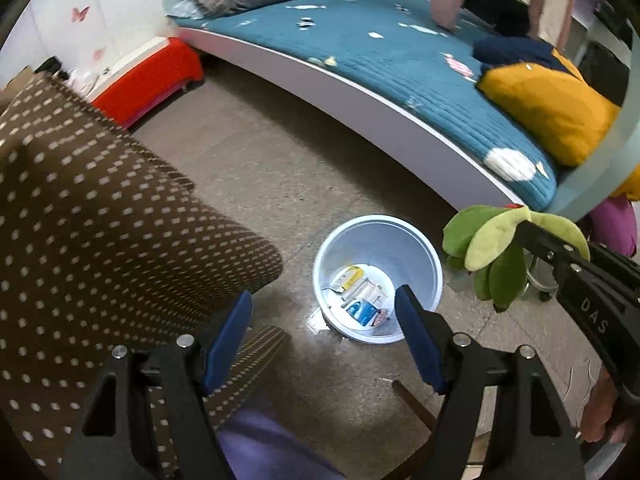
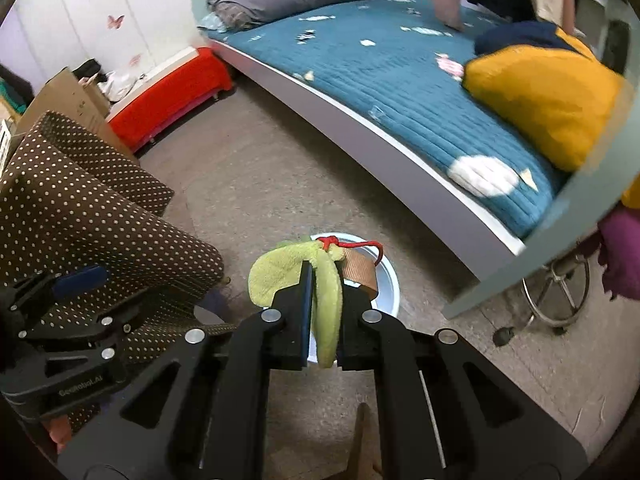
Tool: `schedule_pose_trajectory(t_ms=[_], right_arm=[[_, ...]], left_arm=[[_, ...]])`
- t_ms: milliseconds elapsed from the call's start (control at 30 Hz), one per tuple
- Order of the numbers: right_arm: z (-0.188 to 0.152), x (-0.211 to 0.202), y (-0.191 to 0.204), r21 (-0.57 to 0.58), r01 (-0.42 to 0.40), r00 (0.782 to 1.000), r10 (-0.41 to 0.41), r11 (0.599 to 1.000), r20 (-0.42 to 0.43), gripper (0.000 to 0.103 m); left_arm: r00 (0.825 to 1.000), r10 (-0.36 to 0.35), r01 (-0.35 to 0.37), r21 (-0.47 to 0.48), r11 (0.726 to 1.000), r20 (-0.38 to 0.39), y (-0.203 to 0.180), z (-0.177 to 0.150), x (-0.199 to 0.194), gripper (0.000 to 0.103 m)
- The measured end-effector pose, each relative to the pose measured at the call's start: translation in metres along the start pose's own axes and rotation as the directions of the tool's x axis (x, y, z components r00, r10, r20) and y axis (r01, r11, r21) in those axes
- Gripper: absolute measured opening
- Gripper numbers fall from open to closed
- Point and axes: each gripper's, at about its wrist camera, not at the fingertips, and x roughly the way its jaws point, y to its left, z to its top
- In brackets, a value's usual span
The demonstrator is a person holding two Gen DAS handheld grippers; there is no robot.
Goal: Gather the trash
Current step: 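Open the right tool to drop the green plush toy into the wastebasket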
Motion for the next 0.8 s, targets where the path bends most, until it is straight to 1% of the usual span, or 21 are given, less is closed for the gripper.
schedule_pose_trajectory(t_ms=[33, 67, 100, 133, 167, 267, 333, 533, 800], right_arm=[[0.001, 0.0, 0.003, -0.008, 0.0, 1.0, 0.0, 1.0, 0.009, 0.022], [0.002, 0.0, 0.005, -0.01, 0.005, 1.0, -0.005, 1.0, 0.011, 0.067], [0.003, 0.001, 0.006, -0.002, 0.03, 1.0, -0.03, 1.0, 0.007, 0.089], [0.002, 0.001, 0.004, 0.015, 0.052, 0.998, -0.053, 0.999, 0.017, 0.094], [0.001, -0.002, 0.003, 0.035, 0.07, 0.996, -0.072, 0.997, 0.046, 0.094], [-0.003, -0.001, 0.004, 0.009, 0.045, 0.999, -0.045, 0.999, 0.02, 0.094], [-0.009, -0.002, 0.004, 0.0, 0.059, 0.998, -0.059, 0.998, 0.016, 0.094], [-0.021, -0.013, 0.005, -0.031, 0.057, 0.998, -0.056, 0.998, 0.008, 0.094], [-0.028, -0.043, 0.008, -0.031, 0.064, 0.997, -0.063, 0.997, 0.039, 0.094]], left_arm=[[1.0, -0.001, 0.001, -0.009, 1.0, 0.003, 0.004, 0.0, -0.002, 0.072], [1.0, -0.002, 0.002, -0.017, 1.0, 0.006, 0.007, 0.0, -0.003, 0.072], [1.0, -0.002, 0.002, -0.025, 1.0, 0.009, 0.01, 0.0, -0.005, 0.072], [1.0, -0.004, 0.004, -0.03, 1.0, 0.01, 0.011, -0.001, -0.006, 0.072], [1.0, -0.01, 0.011, -0.036, 0.999, 0.009, 0.013, -0.001, -0.007, 0.072], [0.999, -0.032, 0.032, -0.04, 0.999, 0.014, 0.015, -0.003, -0.01, 0.072], [0.999, -0.034, 0.035, -0.037, 0.999, 0.02, 0.013, -0.004, -0.013, 0.072], [0.999, -0.039, 0.04, -0.022, 0.999, 0.036, 0.006, -0.007, -0.021, 0.072], [0.995, -0.049, 0.05, -0.011, 0.999, 0.086, 0.003, -0.017, -0.046, 0.072]])
